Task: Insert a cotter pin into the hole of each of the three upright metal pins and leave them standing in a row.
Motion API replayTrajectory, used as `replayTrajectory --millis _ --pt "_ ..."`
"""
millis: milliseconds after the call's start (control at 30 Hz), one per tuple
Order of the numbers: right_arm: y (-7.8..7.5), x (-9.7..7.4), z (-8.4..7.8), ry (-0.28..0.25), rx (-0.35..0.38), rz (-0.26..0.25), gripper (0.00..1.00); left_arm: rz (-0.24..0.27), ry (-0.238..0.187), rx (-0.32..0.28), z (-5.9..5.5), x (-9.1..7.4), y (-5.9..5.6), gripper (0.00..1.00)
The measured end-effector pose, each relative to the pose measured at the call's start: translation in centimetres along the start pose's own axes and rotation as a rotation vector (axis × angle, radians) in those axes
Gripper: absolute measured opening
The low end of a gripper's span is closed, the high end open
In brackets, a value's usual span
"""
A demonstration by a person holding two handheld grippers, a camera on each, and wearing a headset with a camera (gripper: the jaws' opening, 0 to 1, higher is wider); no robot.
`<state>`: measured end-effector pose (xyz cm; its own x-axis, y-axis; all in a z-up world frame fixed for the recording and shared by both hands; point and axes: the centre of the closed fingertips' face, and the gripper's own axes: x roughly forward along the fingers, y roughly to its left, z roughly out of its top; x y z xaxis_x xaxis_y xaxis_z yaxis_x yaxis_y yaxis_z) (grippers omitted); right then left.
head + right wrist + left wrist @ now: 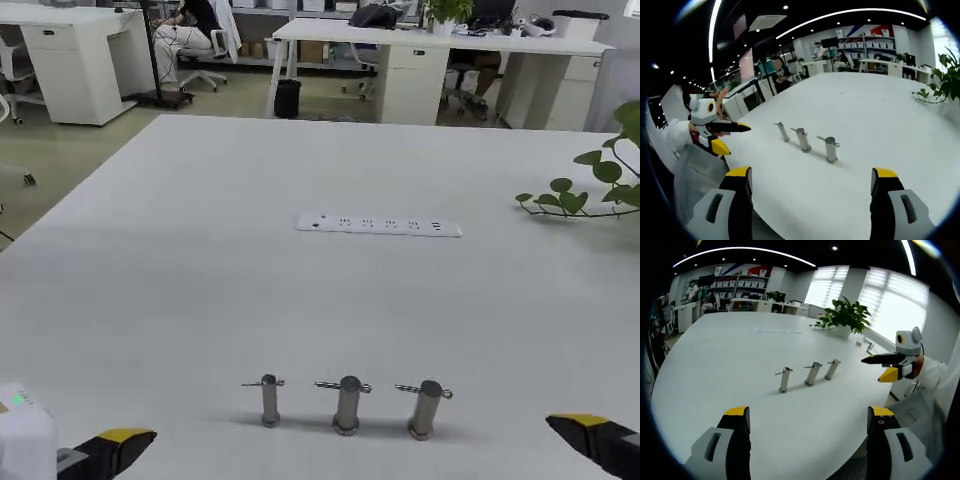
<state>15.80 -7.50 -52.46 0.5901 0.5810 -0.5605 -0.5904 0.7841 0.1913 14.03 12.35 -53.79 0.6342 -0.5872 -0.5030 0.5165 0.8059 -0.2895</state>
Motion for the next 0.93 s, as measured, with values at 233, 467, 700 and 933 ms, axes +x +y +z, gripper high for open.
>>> replayTrajectory --millis 233,467,700,933 --pt "0.9 0.3 -0.8 0.034 0.009 0.009 0.97 0.023 -0.020 -0.040 -0.3 -0.6 0.4 0.97" --pt "1.3 0.5 -1.0 0.045 0.013 0.015 0.95 0.024 -0.016 -0.052 -0.7 -0.7 0.4 0.96" --pt "1.6 1.0 -1.4 0.065 0.012 0.021 0.94 0.032 -0.011 -0.057 -0.7 -0.7 0.7 0.96" --pt "1.5 1.7 -1.2 0.083 0.007 0.035 0.93 0.030 0.040 -0.062 -1.6 -0.7 0.6 0.94"
